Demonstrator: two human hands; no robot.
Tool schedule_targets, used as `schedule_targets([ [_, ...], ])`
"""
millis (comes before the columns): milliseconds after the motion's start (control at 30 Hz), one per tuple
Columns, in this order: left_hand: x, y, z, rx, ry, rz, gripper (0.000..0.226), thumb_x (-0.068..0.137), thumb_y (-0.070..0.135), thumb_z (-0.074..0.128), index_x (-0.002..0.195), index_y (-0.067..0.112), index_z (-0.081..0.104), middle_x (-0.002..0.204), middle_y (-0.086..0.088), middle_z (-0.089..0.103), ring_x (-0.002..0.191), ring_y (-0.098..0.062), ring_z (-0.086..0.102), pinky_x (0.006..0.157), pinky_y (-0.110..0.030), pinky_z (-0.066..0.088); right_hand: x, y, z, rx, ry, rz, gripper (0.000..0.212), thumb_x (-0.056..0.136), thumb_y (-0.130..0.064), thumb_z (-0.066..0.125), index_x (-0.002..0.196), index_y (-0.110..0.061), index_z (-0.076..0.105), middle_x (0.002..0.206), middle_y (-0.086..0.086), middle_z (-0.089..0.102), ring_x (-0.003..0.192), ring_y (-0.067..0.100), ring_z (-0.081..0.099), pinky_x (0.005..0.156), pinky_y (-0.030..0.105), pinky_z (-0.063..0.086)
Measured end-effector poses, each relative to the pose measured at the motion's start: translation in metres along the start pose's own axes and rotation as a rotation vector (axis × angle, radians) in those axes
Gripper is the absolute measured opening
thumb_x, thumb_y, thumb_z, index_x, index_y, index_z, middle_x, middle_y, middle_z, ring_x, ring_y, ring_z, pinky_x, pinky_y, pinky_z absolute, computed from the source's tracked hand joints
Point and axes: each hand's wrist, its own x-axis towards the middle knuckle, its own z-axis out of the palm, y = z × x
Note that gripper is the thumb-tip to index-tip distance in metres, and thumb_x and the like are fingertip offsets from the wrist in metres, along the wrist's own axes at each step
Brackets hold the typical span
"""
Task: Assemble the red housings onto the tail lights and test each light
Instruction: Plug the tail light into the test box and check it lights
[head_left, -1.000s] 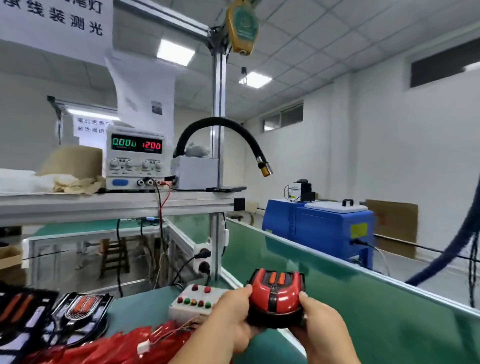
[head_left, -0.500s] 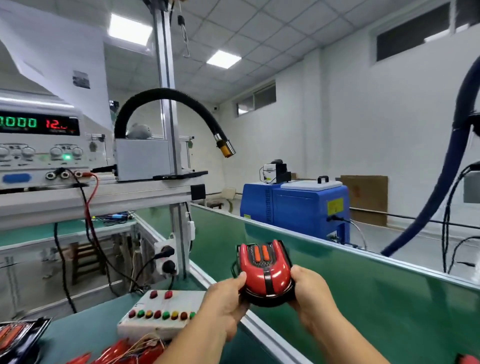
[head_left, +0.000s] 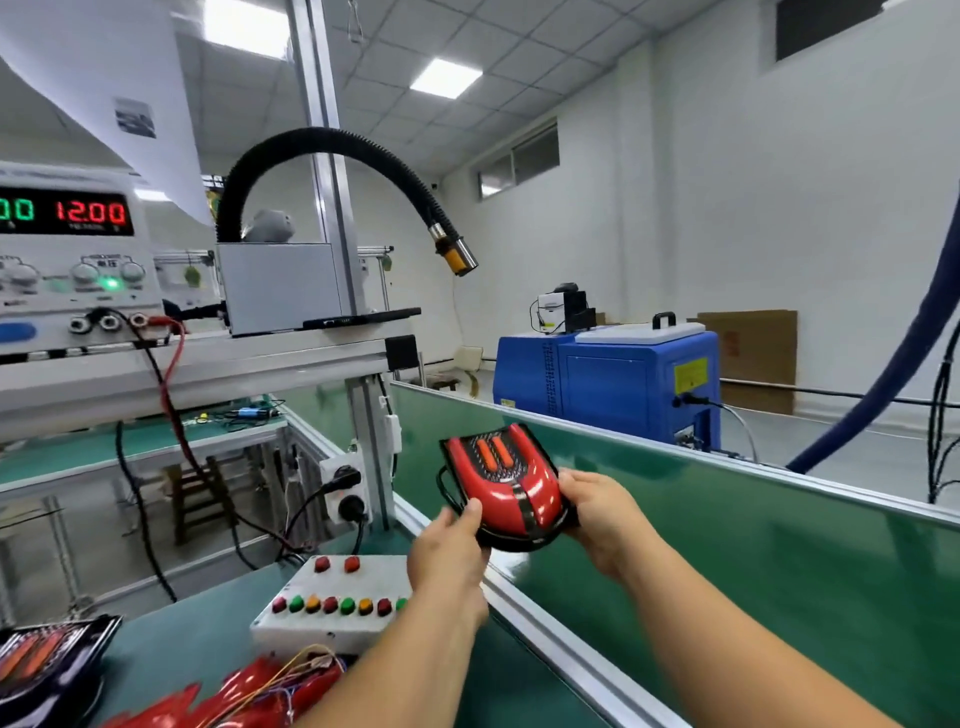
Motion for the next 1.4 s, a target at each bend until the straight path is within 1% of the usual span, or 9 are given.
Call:
schedule_targets([
  [100,0.018,0.013,0.006,-0.043,-0.087,-0.059,0.051,0.095,0.002,0.058,0.144,0.006,0.043,0.138,-0.021,0.055,0.11,-0.03,0.062,0.098,-0.039,0.05,0.003,0.002,-0.003,-0.004,0.046,-0.068,0.023,0.098,-0.004,0.049,0.091,-0.002,0.071,0.084,-0.002,0.075,0.075,0.009,0.066,0.071,0.022,0.053],
  [200,0.024,0.015,0.006,-0.028,-0.144,-0.077,0.045,0.098,0.002,0.052,0.142,0.008,0.046,0.133,-0.019,0.06,0.091,-0.024,0.064,0.087,-0.035,0.051,-0.002,0.001,-0.001,-0.034,0.04,-0.111,0.051,0.098,-0.004,0.048,0.068,-0.034,0.077,0.073,-0.023,0.072,0.075,-0.003,0.067,0.071,0.016,0.051],
  [300,0.026,0.006,0.003,-0.016,-0.198,-0.108,0.043,0.1,0.004,0.05,0.142,0.008,0.048,0.131,-0.016,0.061,0.098,-0.024,0.064,0.084,-0.034,0.052,-0.017,-0.003,-0.002,-0.018,0.058,-0.133,0.058,0.098,-0.005,0.048,0.063,-0.043,0.074,0.076,-0.025,0.072,0.08,-0.004,0.068,0.067,0.011,0.051],
  [500,-0.002,-0.004,0.003,0.003,-0.293,-0.123,0.036,0.099,0.009,0.053,0.135,0.01,0.056,0.116,-0.008,0.068,0.09,-0.018,0.064,0.073,-0.03,0.051,-0.066,-0.004,-0.015,-0.111,0.2,-0.203,0.027,0.098,-0.009,0.048,0.096,-0.018,0.073,0.099,-0.005,0.074,0.096,0.01,0.064,0.092,0.025,0.05],
  [633,-0.047,-0.023,0.015,0.051,-0.421,-0.165,0.024,0.1,0.013,0.052,0.122,0.012,0.064,0.094,-0.002,0.072,0.082,-0.015,0.063,0.072,-0.032,0.05,-0.12,-0.006,-0.048,-0.121,0.326,-0.242,0.03,0.099,-0.008,0.049,0.085,-0.027,0.068,0.088,-0.019,0.072,0.081,-0.008,0.061,0.076,0.007,0.047],
  [733,-0.09,-0.043,0.031,0.072,-0.507,-0.203,0.016,0.1,0.013,0.052,0.102,0.014,0.068,0.074,0.004,0.074,0.072,-0.013,0.063,0.067,-0.031,0.05,-0.165,-0.012,-0.082,-0.137,0.408,-0.225,0.023,0.1,-0.011,0.05,0.1,-0.021,0.071,0.099,-0.011,0.074,0.094,0.001,0.064,0.086,0.015,0.049],
  [900,-0.157,-0.08,0.059,0.075,-0.676,-0.318,0.02,0.1,0.014,0.052,0.1,0.009,0.071,0.082,-0.002,0.076,0.064,-0.01,0.069,0.056,-0.025,0.055,-0.235,-0.019,-0.135,-0.156,0.628,-0.197,0.041,0.099,-0.021,0.054,0.139,-0.01,0.05,0.135,-0.004,0.057,0.12,0.008,0.055,0.107,0.03,0.041],
  [1200,-0.23,-0.112,0.085,0.204,-0.746,-0.41,0.02,0.098,0.011,0.055,0.092,0.004,0.073,0.073,-0.006,0.075,0.051,-0.01,0.067,0.042,-0.018,0.048,-0.296,-0.008,-0.175,-0.088,0.949,-0.067,0.054,0.099,-0.029,0.051,0.147,-0.009,0.037,0.149,0.008,0.044,0.134,0.024,0.043,0.113,0.046,0.035],
  [1400,-0.235,-0.121,0.084,0.301,-0.77,-0.345,0.016,0.097,0.01,0.057,0.104,0.009,0.071,0.09,-0.008,0.077,0.066,-0.012,0.073,0.05,-0.021,0.053,-0.299,-0.002,-0.171,-0.042,1.016,-0.038,0.06,0.099,-0.026,0.051,0.152,-0.013,0.026,0.154,0.007,0.036,0.138,0.027,0.038,0.114,0.044,0.032],
])
